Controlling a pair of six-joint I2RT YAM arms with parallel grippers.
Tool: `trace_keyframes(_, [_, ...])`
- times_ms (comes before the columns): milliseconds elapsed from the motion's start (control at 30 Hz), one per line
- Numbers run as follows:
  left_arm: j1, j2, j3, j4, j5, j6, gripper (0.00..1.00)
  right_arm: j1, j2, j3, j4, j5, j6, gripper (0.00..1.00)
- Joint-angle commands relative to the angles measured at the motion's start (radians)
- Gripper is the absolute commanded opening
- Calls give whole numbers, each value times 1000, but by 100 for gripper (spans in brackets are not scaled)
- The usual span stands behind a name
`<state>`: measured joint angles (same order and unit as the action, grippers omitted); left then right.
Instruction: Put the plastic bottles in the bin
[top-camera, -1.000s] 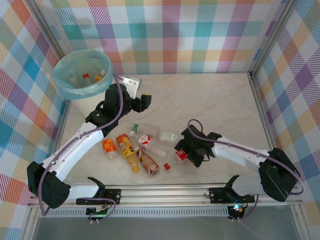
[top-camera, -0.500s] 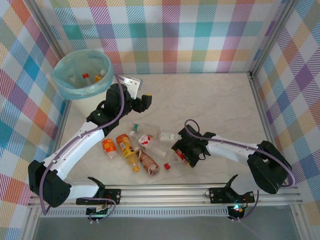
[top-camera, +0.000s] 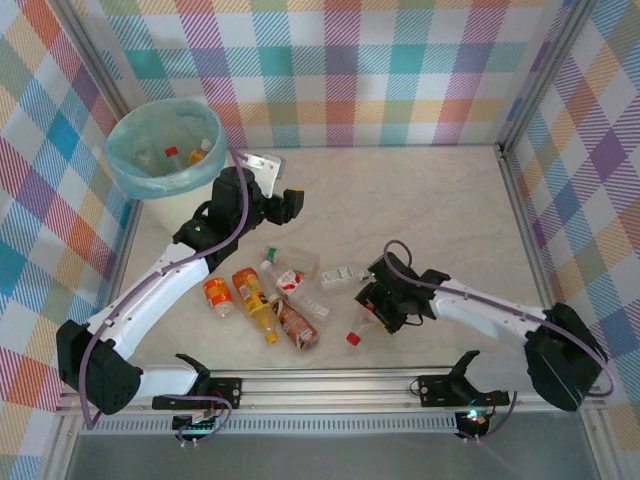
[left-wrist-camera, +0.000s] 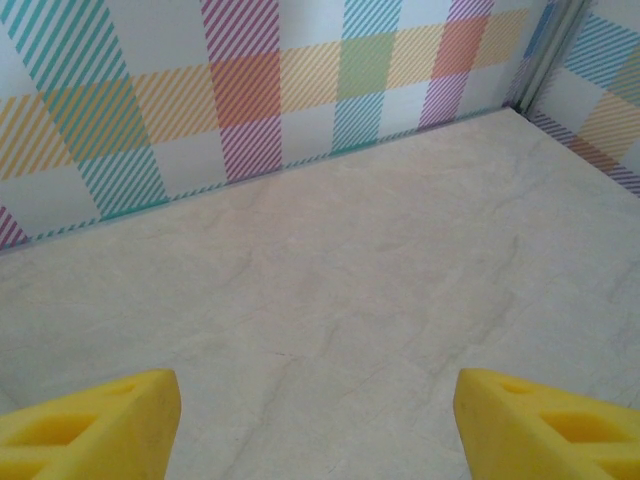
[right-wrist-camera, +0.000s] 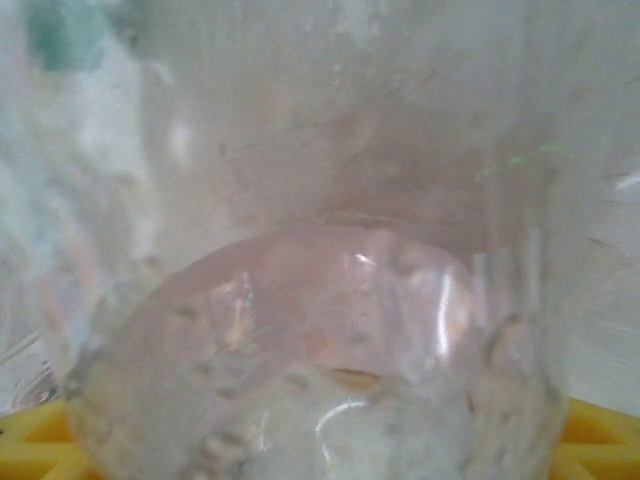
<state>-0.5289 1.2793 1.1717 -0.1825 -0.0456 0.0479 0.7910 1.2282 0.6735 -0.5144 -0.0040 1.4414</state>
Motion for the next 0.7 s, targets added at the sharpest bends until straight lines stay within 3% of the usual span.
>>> trace_keyframes(0, [-5, 14, 58, -13, 21, -21, 73, -6, -78, 39, -131, 107, -103, 66])
trace_keyframes(167, [-4, 51, 148, -87, 75, -75, 73, -4, -189, 141, -174, 246, -353, 66])
trace_keyframes(333, [-5, 103, 249, -155, 275, -181, 73, -3, -228, 223, 4, 287, -721, 65])
trace_keyframes(533, [-6, 169, 361, -160, 549, -304, 74, -3, -227, 255, 285, 115, -1146, 67])
trace_keyframes(667, [-14, 172, 368, -104, 686, -345, 75, -3, -202, 260, 404, -9, -1276, 67])
